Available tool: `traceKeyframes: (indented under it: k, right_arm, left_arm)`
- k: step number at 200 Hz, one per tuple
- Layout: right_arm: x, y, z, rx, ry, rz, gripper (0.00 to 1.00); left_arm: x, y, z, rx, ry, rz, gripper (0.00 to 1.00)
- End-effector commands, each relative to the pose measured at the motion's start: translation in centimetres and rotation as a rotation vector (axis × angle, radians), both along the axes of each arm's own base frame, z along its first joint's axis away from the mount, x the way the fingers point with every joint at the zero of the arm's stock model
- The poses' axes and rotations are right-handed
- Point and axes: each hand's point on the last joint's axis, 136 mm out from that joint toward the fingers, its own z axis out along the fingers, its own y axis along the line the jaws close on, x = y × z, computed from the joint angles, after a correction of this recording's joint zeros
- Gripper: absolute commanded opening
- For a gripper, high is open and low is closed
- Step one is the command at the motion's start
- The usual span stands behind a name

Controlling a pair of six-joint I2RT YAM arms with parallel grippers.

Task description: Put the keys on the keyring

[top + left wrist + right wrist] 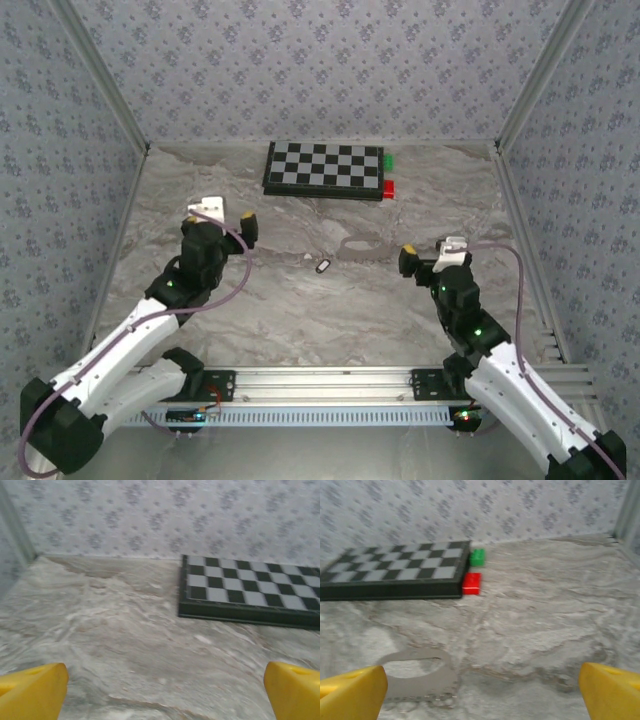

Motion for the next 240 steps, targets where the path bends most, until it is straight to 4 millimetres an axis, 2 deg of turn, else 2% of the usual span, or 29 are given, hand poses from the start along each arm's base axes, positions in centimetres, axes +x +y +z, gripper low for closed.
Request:
traceKeyframes:
  k: [1,23,50,61,82,97,116,129,134,152,175,183,200,215,240]
  right_arm:
    - [0.8,-3.0,0.2,-0.114,0.022,-0.156,1.0]
    - [2.2,-4.1,-0.8,-0.143,0.036,-0.213,1.0]
    - [4.1,-5.0,-1.1,-0.2,0.018,-0.254,1.0]
    - [4.9,-5.2,-1.3,-0.233,0.036,-0.26,1.0]
    - [6.4,-5.8,-2.5,-0.321,0.079,-0.267,1.0]
    - [7.2,-7.0,-3.9,-0.355,0.116,-0.31,0.99]
    - [8.1,-7.6,-5.9,-0.337,0.162,-0.304,1.0]
    - [8.7,-8.0,-6.8,-0.322,0.162,-0.298,1.0]
    - [9.3,-8.2,-6.2,-0.361,0.136,-0.291,1.0]
    - [9.7,-8.2,-6.8,-0.301,0.142,-0.282,1.0]
    - [10.1,-9.1,-6.2,-0.216,0.078,-0.26,1.0]
    - [10.0,-9.3,-6.7,-0.156,0.065,-0.243,1.0]
    - [10.0,-9.9,-7.4,-0.14,0.02,-0.233,0.99]
    - [10.2,-9.3,-8.6,-0.142,0.014,-0.193,0.99]
    - [10.1,-8.4,-8.4,-0.147,-0.001,-0.136,0.99]
  left_arm:
    - [1.0,4.0,0.9,0.004,-0.078,0.2,1.0]
    - [2.1,8.0,-0.5,0.01,-0.001,0.34,1.0]
    - [3.6,12.1,-3.6,0.017,0.113,0.461,1.0]
    - [4.2,13.0,-4.7,0.034,0.16,0.469,1.0]
    - [5.0,14.2,-6.1,0.17,0.22,0.471,1.0]
    - [5.5,14.7,-8.2,0.212,0.268,0.466,1.0]
    - [5.7,15.7,-11.3,0.169,0.324,0.494,1.0]
    - [5.9,15.9,-12.8,0.158,0.338,0.5,1.0]
    - [6.2,15.6,-13.4,0.154,0.342,0.477,1.0]
    - [6.6,15.3,-14.6,0.185,0.329,0.446,1.0]
    - [7.5,14.6,-14.1,0.192,0.262,0.378,1.0]
    - [7.7,14.2,-13.8,0.18,0.222,0.348,1.0]
    - [8.0,13.8,-13.4,0.152,0.167,0.317,1.0]
    - [7.9,13.5,-13.9,0.141,0.126,0.298,1.0]
    - [8.4,12.2,-14.4,0.139,0.117,0.212,1.0]
